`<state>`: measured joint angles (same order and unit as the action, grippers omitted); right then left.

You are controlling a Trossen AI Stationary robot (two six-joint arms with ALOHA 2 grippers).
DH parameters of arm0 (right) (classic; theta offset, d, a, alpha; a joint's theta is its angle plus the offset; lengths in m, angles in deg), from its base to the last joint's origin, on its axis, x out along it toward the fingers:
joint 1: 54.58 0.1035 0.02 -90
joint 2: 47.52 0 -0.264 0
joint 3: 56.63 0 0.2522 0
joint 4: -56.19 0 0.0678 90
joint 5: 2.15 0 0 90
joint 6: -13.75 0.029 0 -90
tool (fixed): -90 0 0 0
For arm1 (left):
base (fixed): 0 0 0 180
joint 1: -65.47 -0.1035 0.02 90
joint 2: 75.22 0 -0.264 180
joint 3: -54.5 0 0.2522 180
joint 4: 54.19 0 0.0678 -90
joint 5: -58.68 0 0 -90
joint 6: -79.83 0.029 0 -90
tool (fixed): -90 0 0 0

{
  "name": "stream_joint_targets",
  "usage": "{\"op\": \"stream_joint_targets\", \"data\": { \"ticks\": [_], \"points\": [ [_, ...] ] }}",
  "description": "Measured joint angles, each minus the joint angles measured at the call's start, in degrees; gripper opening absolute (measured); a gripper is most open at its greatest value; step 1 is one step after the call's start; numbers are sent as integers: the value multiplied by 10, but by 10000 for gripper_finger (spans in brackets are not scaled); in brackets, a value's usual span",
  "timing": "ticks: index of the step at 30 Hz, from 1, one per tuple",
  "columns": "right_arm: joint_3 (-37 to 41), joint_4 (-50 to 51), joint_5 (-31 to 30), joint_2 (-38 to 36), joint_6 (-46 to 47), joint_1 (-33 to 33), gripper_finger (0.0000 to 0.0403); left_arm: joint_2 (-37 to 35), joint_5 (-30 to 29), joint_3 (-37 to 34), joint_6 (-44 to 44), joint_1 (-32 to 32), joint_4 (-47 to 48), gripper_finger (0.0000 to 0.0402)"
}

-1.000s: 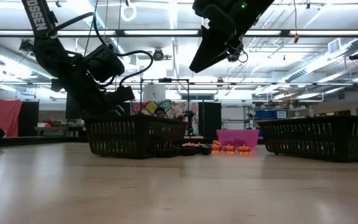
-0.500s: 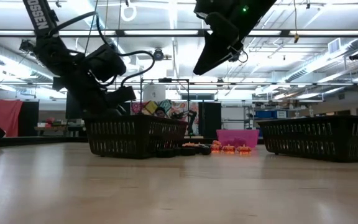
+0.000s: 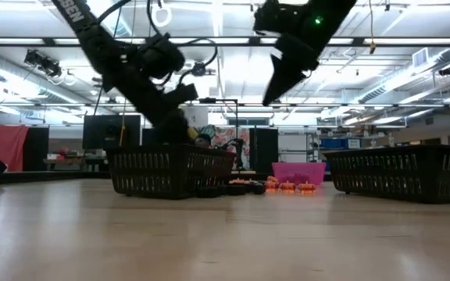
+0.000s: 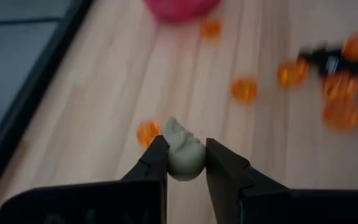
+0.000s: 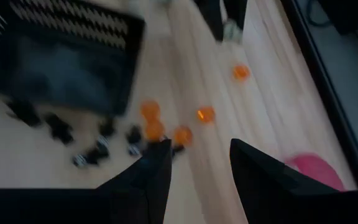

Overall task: Sort Halloween decoration
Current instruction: Put the white skull toy into the pink container

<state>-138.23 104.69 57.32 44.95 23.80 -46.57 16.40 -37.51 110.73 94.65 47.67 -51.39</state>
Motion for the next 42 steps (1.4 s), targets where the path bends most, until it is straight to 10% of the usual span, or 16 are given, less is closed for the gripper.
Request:
{"op": "stream_joint_targets", "data": {
  "ticks": [9, 26, 42],
  "points": [
    [25, 130, -73, -45, 90, -4, 160, 54, 33, 118, -10, 11, -5, 60],
    [207, -63, -101, -301, 89, -20, 142, 297, -6, 418, -142, 24, -6, 62],
    [218, -75, -84, -317, 77, -12, 141, 295, -20, 464, -89, 30, 47, 194]
  ]
}}
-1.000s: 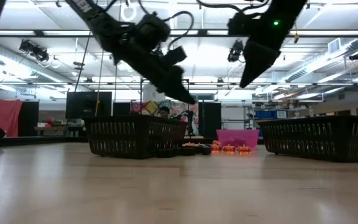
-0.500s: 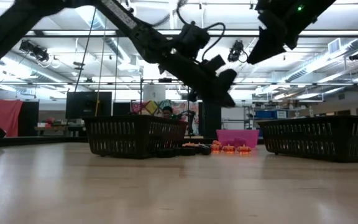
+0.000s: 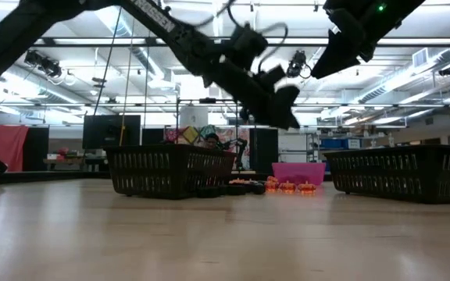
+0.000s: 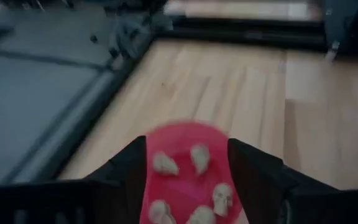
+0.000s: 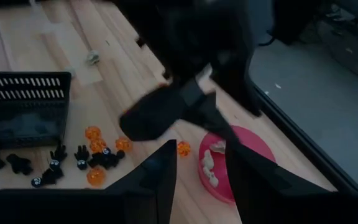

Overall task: Sort Halloween decoration
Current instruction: Put the white skull toy into the pink container

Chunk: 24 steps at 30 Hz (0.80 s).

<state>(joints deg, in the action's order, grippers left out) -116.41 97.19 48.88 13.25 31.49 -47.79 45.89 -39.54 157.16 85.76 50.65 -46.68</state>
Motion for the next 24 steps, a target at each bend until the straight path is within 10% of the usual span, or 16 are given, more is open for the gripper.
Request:
{"op": "stream_joint_targets", "data": {
  "ticks": [10, 24],
  "points": [
    [0, 11, 0, 0, 3, 12, 141, -156, -67, -233, 57, 39, -62, 156],
    [0, -18, 11, 0, -13, 13, 141, -411, -71, -567, -142, 38, -56, 153]
  ]
}}
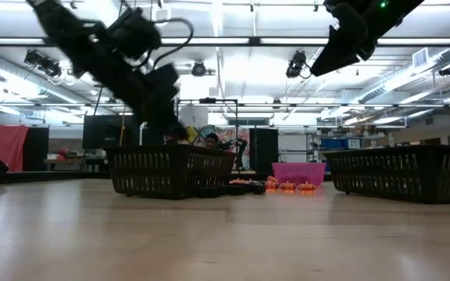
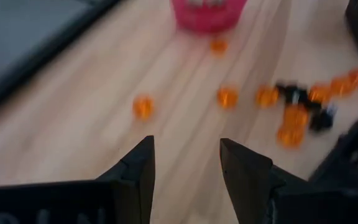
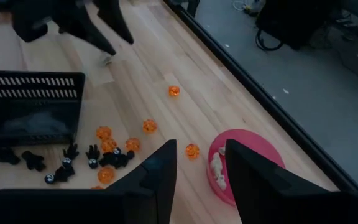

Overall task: Sort Halloween decoration
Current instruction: Put the white skull toy into the pink container

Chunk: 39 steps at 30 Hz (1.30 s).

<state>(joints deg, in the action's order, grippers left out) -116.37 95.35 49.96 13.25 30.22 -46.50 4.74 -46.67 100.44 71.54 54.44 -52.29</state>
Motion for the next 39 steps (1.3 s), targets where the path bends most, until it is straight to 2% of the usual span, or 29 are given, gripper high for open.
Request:
{"op": "stream_joint_targets", "data": {
  "ticks": [7, 13, 20, 28, 39],
  "points": [
    [14, -22, 5, 0, -8, -1, 141, -10, -5, -77, -70, 0, -4, 161],
    [26, -40, 12, 0, -20, -11, 141, -10, -33, -121, -86, 0, -31, 181],
    [26, -42, 20, 0, -21, -19, 141, -9, -35, -191, -117, 0, -115, 198],
    [26, -49, 20, 0, -26, -19, 141, -10, -30, -204, -115, 1, -123, 194],
    [26, -49, 32, 0, -26, -19, 141, -8, -31, -206, -47, -1, -140, 194]
  ]
}}
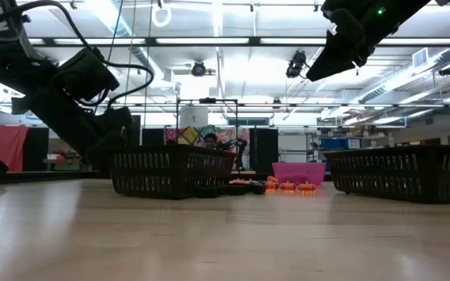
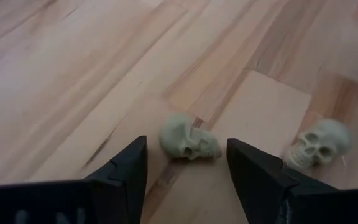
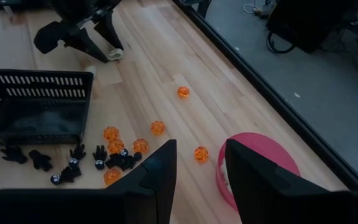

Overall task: Sort Halloween decoration
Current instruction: Put the white skull toy into the pink container

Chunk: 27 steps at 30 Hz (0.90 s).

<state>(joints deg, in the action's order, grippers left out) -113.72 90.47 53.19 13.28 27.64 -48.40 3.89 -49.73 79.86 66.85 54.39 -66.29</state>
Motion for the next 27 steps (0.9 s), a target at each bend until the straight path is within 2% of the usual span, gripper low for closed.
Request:
{"op": "stream_joint_targets", "data": {
  "ticks": [7, 11, 21, 27],
  "points": [
    [0, -9, 2, 0, -2, 0, 141, 0, -8, 0, 59, 0, -5, 194],
    [0, -14, 3, 0, -4, 0, 141, 0, -9, 0, 63, 0, -5, 191],
    [0, -14, 3, 0, -5, 0, 141, 0, -7, 0, 63, 0, -9, 92],
    [0, -13, 3, 0, -6, 0, 141, 0, 7, 0, 63, 0, -23, 64]
  ]
}}
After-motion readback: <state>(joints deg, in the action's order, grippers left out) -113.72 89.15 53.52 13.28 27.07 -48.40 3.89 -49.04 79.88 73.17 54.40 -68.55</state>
